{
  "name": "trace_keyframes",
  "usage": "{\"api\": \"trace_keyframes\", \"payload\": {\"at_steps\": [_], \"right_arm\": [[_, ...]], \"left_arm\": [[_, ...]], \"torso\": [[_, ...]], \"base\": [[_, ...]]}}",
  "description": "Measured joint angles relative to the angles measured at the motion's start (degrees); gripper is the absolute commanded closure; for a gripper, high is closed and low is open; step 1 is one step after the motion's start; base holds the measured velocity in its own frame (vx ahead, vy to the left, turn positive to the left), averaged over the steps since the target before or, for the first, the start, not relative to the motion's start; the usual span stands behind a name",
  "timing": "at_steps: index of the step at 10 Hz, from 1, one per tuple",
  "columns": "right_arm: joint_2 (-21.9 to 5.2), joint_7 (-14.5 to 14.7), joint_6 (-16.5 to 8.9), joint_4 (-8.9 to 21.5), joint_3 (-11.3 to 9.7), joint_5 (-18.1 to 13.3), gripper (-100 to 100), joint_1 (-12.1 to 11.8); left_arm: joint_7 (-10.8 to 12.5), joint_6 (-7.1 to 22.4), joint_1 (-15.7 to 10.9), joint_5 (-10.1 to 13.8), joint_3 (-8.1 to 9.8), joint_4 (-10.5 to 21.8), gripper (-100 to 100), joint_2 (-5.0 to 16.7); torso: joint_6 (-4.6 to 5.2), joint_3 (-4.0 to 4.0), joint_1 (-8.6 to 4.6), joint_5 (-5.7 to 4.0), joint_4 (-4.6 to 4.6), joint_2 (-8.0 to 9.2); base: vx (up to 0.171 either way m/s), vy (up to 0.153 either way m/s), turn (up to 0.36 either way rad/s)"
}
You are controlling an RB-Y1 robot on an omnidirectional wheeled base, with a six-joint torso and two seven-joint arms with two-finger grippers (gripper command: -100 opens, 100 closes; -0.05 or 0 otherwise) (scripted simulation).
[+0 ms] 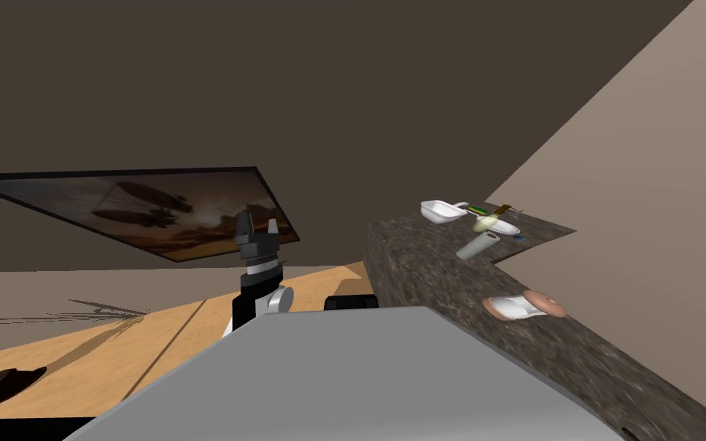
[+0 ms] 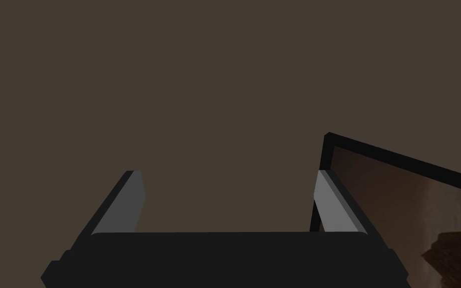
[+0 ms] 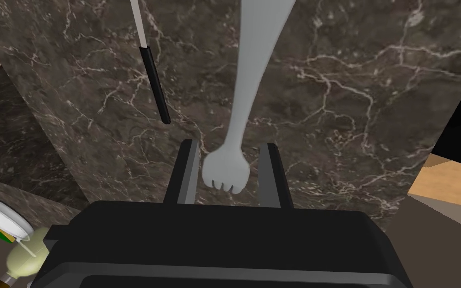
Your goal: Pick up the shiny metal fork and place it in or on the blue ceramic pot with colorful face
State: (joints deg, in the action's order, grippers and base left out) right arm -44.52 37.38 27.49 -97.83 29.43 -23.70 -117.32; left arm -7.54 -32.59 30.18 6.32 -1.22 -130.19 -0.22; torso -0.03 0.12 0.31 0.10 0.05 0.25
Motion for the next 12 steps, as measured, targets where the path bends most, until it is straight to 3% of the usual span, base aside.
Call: {"api": "trace_keyframes", "payload": {"at_steps": [8, 12], "right_arm": [[0.2, 2.0, 8.5, -1.9, 8.4, -3.7, 100, -1.4], [0.5, 3.0, 12.5, -3.4, 12.3, -5.7, 100, -6.1]], "left_arm": [[0.0, 0.0, 0.0, 0.0, 0.0, 0.0, 0, 0.0], [0.0, 0.0, 0.0, 0.0, 0.0, 0.0, 0, 0.0]], "torso": [[-0.11, 0.04, -0.03, 0.04, -0.02, 0.11], [-0.09, -0.02, 0.03, 0.05, -0.08, 0.04]], "base": [[-0.114, -0.045, 0.066], [-0.103, -0.041, 0.058]]}}
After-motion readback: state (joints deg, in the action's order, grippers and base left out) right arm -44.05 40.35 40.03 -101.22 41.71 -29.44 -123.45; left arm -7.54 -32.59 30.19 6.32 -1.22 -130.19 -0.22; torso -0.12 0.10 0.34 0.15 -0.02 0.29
